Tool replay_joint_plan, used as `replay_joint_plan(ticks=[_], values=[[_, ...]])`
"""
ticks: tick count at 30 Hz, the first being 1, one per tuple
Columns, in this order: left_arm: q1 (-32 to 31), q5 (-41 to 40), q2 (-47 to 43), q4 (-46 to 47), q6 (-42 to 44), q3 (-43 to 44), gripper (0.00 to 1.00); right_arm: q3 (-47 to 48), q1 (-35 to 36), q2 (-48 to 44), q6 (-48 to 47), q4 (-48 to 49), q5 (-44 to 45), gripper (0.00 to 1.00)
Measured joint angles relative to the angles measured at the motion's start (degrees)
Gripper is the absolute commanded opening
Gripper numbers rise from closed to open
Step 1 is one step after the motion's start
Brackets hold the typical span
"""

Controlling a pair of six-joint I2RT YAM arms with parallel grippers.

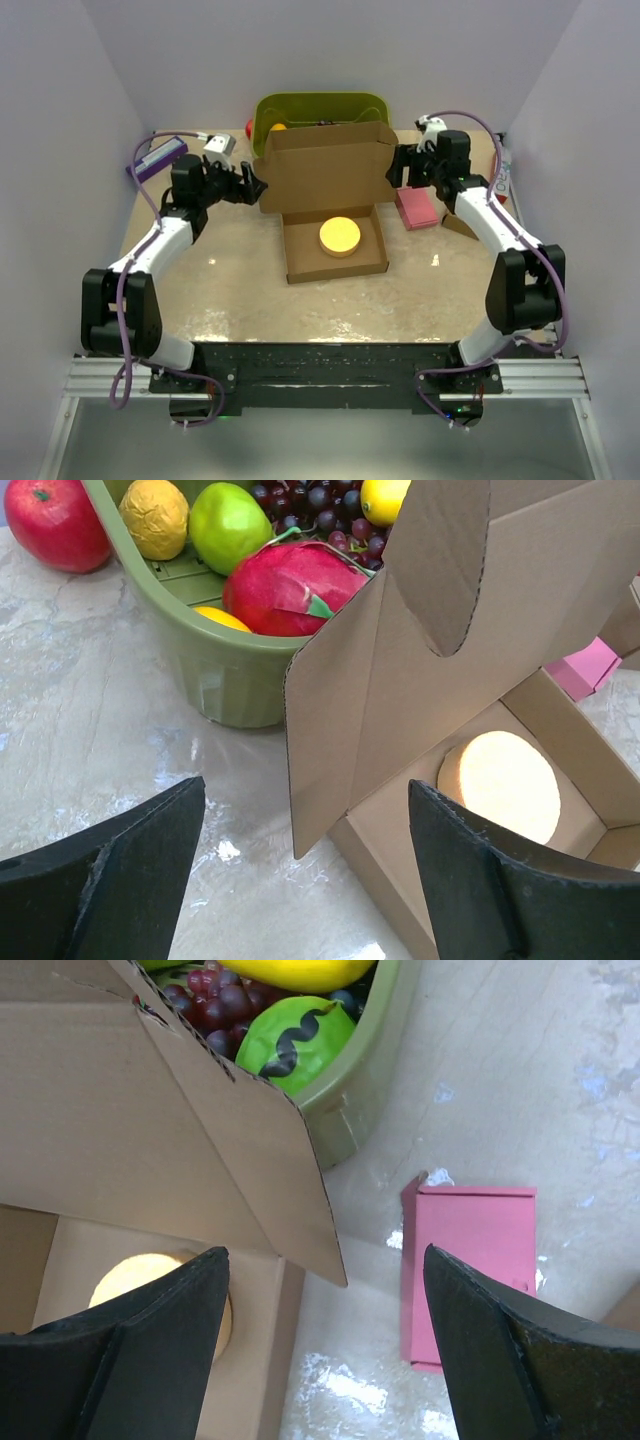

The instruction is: Fold the paper box

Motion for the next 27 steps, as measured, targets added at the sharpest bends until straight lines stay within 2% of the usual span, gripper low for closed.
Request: replay_joint_plan(ticks=[6, 12, 15, 21, 27], values=[[-0.5, 0.0, 1.3, 1.7, 0.0, 0.0, 0.82, 1.9, 0.0, 2.4, -2.4, 1.9, -2.2, 0.79], [-2.3, 0.0, 3.5, 2.3, 0.0, 1.6, 0.68, 4.3, 0.0, 5.9, -3.4, 4.4, -5.4, 0.73], [-2.9, 0.0, 4.1, 2.4, 0.2, 2.1, 0.57, 4.6, 0.0, 7.2, -3.6, 5.0, -6.7, 0.63], [-3.2, -0.4, 4.1, 2.4, 0.5, 2.4, 0.45, 4.7, 0.0, 8.0, -3.9, 5.2, -8.5, 0.45], [-4.2, -1.2, 4.1, 2.4, 0.5, 2.4, 0.36, 4.4, -0.1, 7.4, -3.9, 5.9, -9.5, 0.38]])
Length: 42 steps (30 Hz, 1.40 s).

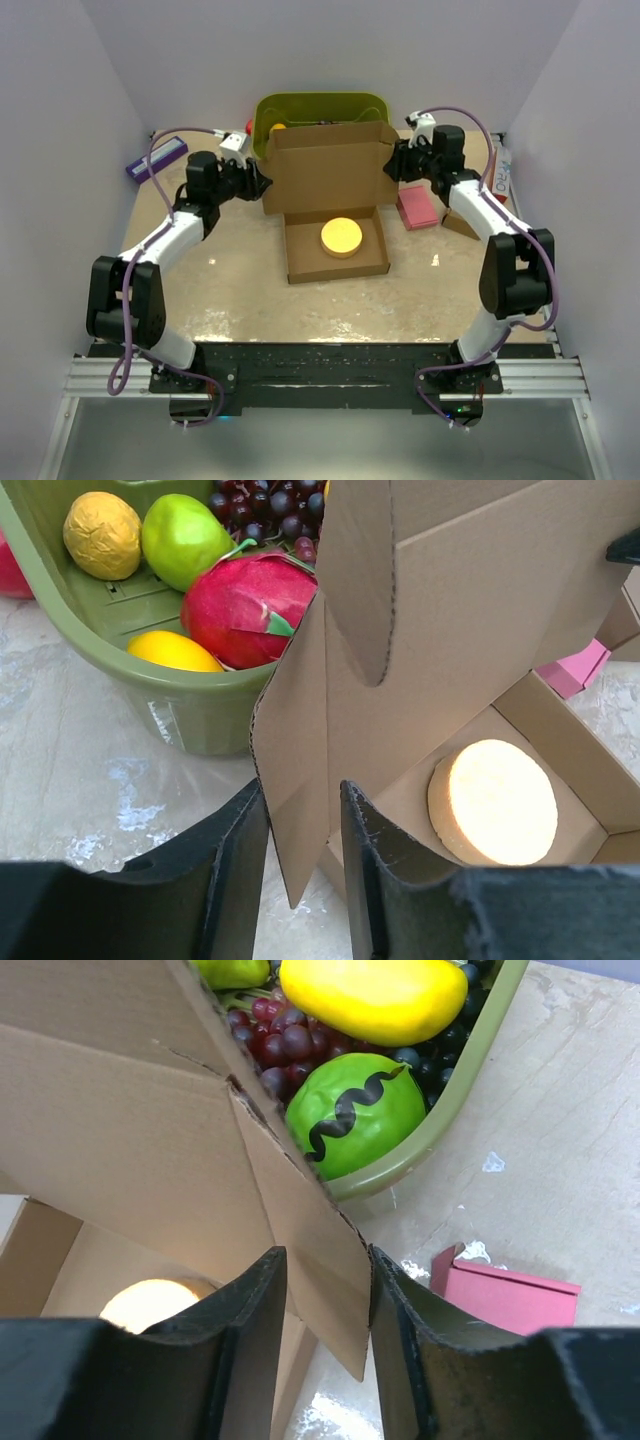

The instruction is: Fold the paper box

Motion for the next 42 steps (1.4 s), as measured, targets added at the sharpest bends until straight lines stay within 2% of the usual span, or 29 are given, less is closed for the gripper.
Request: replay_joint_plan(ticks=[4, 10, 15, 19, 24, 37, 42], values=[[-1.1, -0.8, 0.0, 0.0, 0.1, 0.0, 0.27, -1.6, 0.2, -1.9, 0.0, 0.1, 0.0, 0.28], [-3.7, -2.5, 0.0, 0.0, 0.1, 0.0, 0.15, -3.1, 2.1, -4.5, -0.1, 0.2, 1.2, 0.2], [-5.3, -6.4, 0.0, -0.2, 0.2, 0.0, 0.0, -4.7, 6.1, -7.1, -0.8, -0.2, 8.2, 0.1], [-6.1, -10.7, 0.0, -0.5, -0.6, 0.2, 0.0, -5.6, 9.2, -9.0, 0.0, -0.9, 16.9, 0.04], [-7.9, -16.2, -0.2, -1.0, -2.1, 0.4, 0.0, -8.2, 12.6, -12.3, 2.9, -0.7, 24.5, 0.02], [-20.1, -38.9, -0.3, -2.7, -0.5, 2.2, 0.0, -15.6, 16.7, -16.8, 10.4, 2.8, 36.9, 0.0], [-22.5, -43.8, -0.3, 0.6, -0.6, 1.4, 0.0, -17.8, 17.9, -18.7, 11.8, 5.3, 40.7, 0.0]])
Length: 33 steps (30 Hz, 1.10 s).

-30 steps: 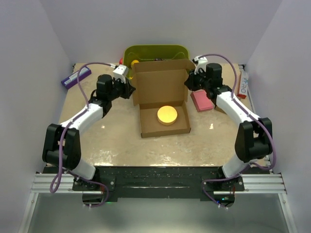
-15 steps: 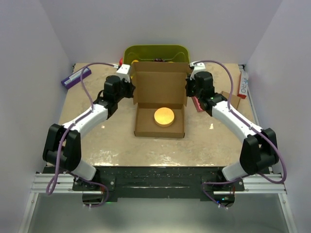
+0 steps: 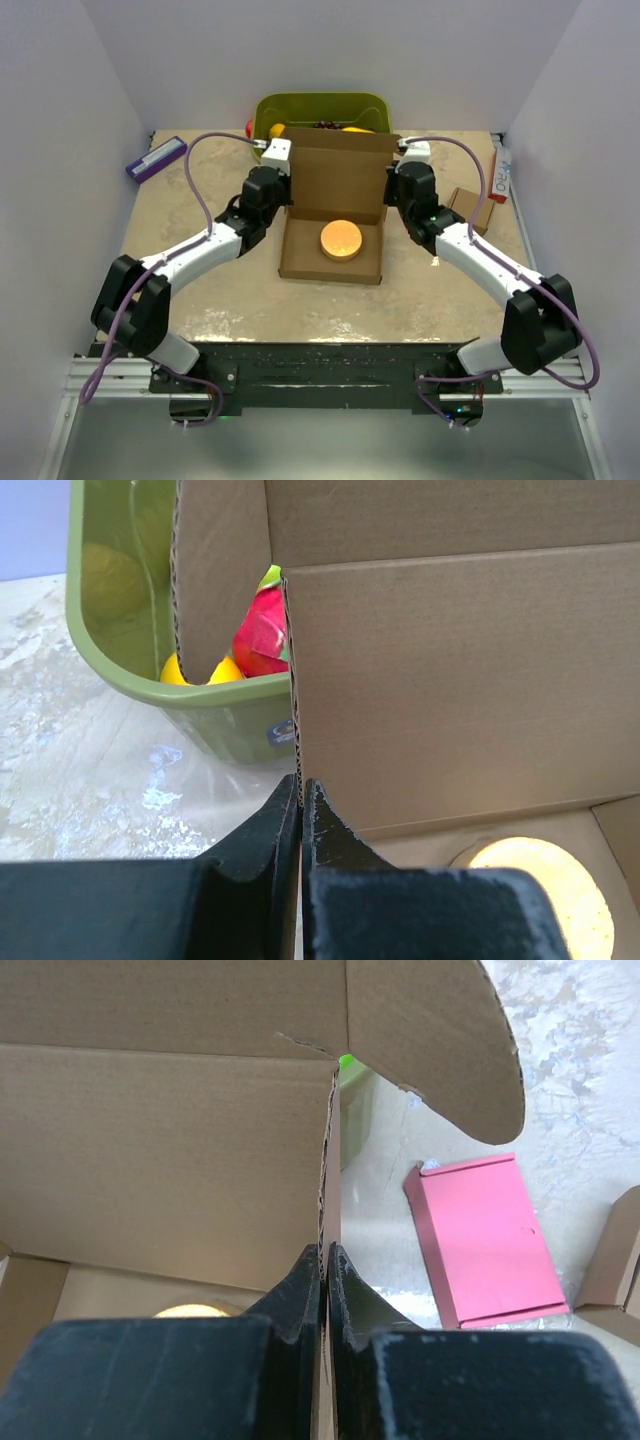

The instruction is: Fold the paper box

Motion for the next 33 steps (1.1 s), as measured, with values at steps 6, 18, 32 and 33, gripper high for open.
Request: replay_joint_plan(ticks=[6, 18, 32, 33], values=[[-1.1, -3.2, 0.0, 3.4, 0.1, -0.7, 0.0, -0.6, 1.4, -0.2, 0.2, 3.0, 3.5, 0.0], [-1.3, -3.4, 2.8, 9.5, 0.5, -1.4, 0.0, -1.6, 1.7, 0.6, 0.1, 8.3, 6.1, 0.0], [-2.1, -5.3, 3.2, 17.2, -1.4, -7.5, 0.0, -5.7, 3.6, 2.3, 0.3, 13.5, 9.3, 0.0], [-2.2, -5.6, 3.1, 18.1, -1.6, -8.1, 0.0, -6.0, 3.7, 2.2, 0.3, 13.9, 9.5, 0.0]])
